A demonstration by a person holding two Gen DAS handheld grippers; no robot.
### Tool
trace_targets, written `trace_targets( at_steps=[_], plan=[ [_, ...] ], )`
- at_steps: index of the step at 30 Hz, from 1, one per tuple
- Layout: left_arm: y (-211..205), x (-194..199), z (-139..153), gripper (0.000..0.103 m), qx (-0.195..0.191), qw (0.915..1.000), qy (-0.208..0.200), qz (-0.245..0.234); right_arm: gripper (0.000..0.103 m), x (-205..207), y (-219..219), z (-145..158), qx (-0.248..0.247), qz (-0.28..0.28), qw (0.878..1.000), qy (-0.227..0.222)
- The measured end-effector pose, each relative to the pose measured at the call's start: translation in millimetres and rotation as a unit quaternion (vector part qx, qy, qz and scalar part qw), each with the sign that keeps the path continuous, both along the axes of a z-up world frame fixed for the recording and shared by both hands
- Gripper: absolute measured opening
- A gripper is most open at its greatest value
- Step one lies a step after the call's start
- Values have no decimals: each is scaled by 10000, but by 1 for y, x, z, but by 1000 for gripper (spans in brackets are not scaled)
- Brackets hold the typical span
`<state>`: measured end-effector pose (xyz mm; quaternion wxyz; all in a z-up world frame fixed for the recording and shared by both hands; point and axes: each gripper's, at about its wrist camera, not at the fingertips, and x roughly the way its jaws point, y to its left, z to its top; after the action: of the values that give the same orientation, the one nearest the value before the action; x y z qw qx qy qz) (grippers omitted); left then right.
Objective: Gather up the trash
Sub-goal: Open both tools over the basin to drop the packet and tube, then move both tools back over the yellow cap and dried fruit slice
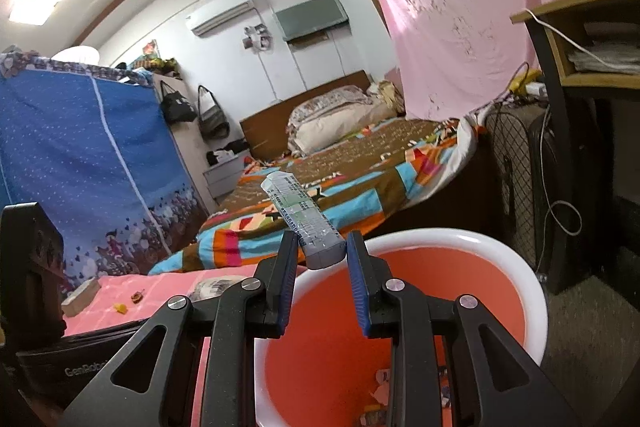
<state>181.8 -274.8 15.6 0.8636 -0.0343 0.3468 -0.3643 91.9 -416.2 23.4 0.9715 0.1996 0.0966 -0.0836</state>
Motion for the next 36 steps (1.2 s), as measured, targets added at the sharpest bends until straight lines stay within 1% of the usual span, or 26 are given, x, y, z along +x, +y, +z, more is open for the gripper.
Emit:
trace_targets(
  at_steps=[3, 9, 16, 21, 22, 25, 28, 31, 33, 34, 36],
  plan=[
    [-3, 0, -2, 49, 69, 9999, 102, -14, 24, 1, -4, -2, 102, 7, 9999, 61],
    [-6, 2, -4, 52, 81, 9997, 215, 13, 24, 2, -8, -5, 179, -12, 9997, 148],
    [-5, 3, 0, 53, 74, 9998, 177, 75, 27, 1, -10, -5, 219, -30, 9996, 166],
    [1, 4, 1, 54, 15, 9997, 115, 226, 28, 0, -11, -5, 202, -50, 9997, 158],
    [3, 4, 2, 54, -4, 9996, 98, 271, 29, -1, -11, -5, 189, -55, 9997, 154],
    [10, 5, 5, 56, -56, 9990, 16, 433, 40, -1, -10, -3, 161, -69, 9998, 102],
    [18, 7, 8, 58, -104, 9983, -59, 564, 41, -1, -5, 3, 58, -57, 10000, 33],
    [28, 7, 14, 62, -150, 9971, -184, 728, 44, 0, 3, 8, -70, -23, 10000, -37],
    [36, 7, 18, 70, -163, 9957, -290, 861, 46, 2, 7, 11, -128, 8, 9999, -76],
    [41, 7, 19, 73, -172, 9949, -344, 935, 46, 3, 10, 12, -155, 24, 9998, -95],
    [52, 6, 23, 82, -208, 9927, -458, 1098, 47, 6, 15, 16, -189, 81, 9997, -131]
  ],
)
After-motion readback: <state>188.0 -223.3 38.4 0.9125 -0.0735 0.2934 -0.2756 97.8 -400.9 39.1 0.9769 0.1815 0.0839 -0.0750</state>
